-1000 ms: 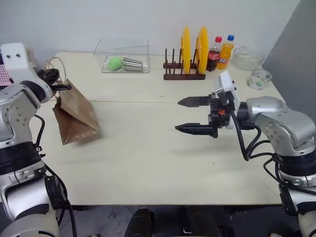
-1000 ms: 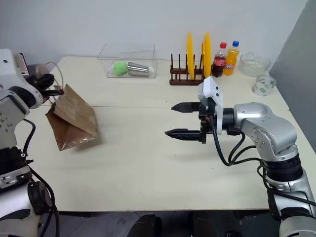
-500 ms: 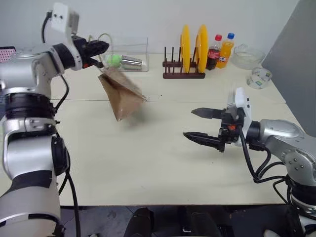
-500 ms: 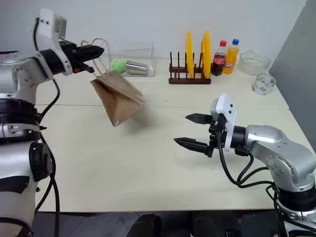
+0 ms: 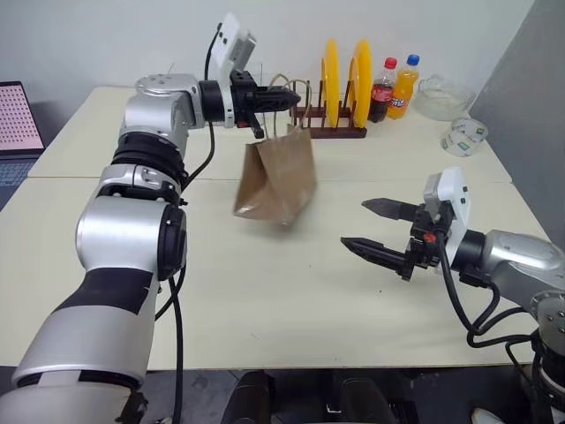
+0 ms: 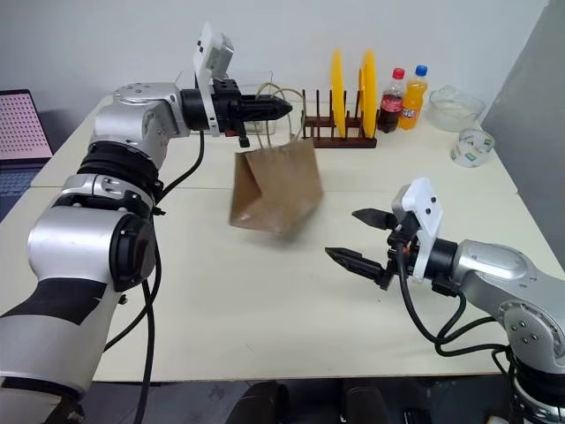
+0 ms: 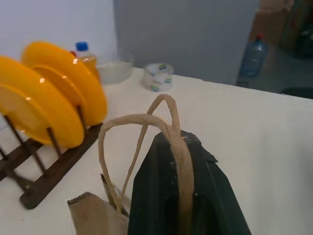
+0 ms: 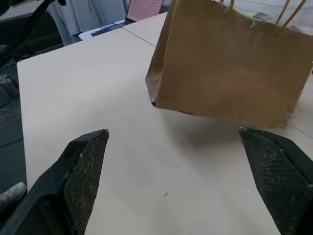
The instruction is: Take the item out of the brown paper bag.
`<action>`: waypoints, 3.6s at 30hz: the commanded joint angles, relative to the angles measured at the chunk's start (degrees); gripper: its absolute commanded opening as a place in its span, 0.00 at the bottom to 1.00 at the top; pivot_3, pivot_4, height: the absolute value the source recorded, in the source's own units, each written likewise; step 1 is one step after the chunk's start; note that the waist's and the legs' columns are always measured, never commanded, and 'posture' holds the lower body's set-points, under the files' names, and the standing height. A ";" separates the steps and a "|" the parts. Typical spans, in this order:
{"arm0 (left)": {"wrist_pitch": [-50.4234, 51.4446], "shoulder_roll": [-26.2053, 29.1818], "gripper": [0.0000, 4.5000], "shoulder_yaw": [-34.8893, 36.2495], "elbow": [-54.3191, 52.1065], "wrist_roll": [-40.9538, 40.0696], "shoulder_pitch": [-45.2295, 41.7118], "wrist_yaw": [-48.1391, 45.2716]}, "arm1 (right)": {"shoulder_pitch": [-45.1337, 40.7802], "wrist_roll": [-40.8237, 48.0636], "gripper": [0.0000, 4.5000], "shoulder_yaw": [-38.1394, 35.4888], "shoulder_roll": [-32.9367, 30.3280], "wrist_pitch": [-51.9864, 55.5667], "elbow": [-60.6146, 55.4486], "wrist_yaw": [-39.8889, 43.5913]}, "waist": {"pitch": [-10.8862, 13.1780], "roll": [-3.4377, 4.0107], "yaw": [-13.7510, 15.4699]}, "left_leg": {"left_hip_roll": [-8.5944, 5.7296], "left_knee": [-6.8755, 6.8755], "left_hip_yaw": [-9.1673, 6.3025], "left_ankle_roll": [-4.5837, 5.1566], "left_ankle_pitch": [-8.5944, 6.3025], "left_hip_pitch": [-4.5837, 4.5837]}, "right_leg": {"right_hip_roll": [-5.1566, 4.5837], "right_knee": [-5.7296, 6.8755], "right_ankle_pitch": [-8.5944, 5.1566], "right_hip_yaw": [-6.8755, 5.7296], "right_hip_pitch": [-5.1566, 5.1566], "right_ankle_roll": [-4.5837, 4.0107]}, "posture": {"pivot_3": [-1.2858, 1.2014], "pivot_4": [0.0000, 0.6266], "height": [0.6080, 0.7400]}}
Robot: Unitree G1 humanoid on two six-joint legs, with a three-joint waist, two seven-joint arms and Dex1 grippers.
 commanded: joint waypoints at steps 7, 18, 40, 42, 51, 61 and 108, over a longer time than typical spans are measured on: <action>-4.46 -2.92 0.00 -0.25 0.72 2.97 -4.45 -7.73 | 5.85 5.56 1.00 -4.63 -2.57 -0.75 -5.34 -4.62 | 0.01 -0.01 -0.08 | 0.01 0.04 0.07 0.01 0.01 0.05 | 0.07 0.03 -0.12 0.12 0.02 0.21 | 0.52 0.24 1.00; -13.24 -2.27 0.00 -3.27 1.76 9.46 -0.26 -10.03 | 7.67 9.74 1.00 -3.95 -3.29 -1.76 -6.52 -9.53 | 0.00 -0.01 -0.06 | 0.08 0.14 0.12 0.05 0.03 0.06 | 0.23 0.09 -0.12 0.23 0.02 0.21 | 0.52 0.24 1.00; -32.78 3.08 0.00 -5.64 5.38 20.58 -0.46 9.46 | 2.09 9.78 1.00 2.83 -2.19 -1.49 -2.49 -13.67 | 0.00 -0.01 0.08 | 0.11 0.63 0.13 0.11 -0.01 -0.03 | 0.22 0.19 -0.02 0.27 0.08 0.27 | 0.52 0.24 1.00; -32.55 2.98 0.00 -5.63 5.61 20.88 -0.13 9.69 | 1.74 9.62 1.00 3.17 -2.07 -1.52 -2.31 -13.83 | 0.00 -0.01 0.06 | 0.11 0.63 0.16 0.12 -0.01 -0.03 | 0.22 0.20 -0.01 0.28 0.08 0.26 | 0.52 0.24 1.00; -31.56 3.51 0.00 -5.53 5.77 20.83 2.23 8.48 | -0.28 8.14 1.00 4.72 -0.55 -2.04 -1.55 -15.56 | 0.00 -0.01 0.04 | 0.11 0.66 0.17 0.12 -0.01 -0.02 | 0.22 0.25 0.06 0.29 0.08 0.14 | 0.52 0.24 1.00; -26.86 5.18 0.20 -5.22 5.18 20.00 3.62 2.42 | -3.80 3.21 1.00 6.48 0.79 -5.29 -0.07 -13.06 | 0.00 -0.01 -0.03 | 0.08 0.73 0.21 0.12 -0.01 0.03 | 0.22 0.52 0.09 0.34 0.05 0.09 | 0.52 0.24 1.00; 30.19 0.32 1.00 29.41 -113.93 -23.57 94.06 37.82 | -65.04 -54.89 0.01 30.72 28.38 -62.50 106.88 9.82 | -0.05 0.05 -1.18 | 0.10 0.77 0.32 0.05 0.02 0.37 | 0.07 0.97 0.18 0.52 0.02 -0.15 | 0.52 0.24 1.00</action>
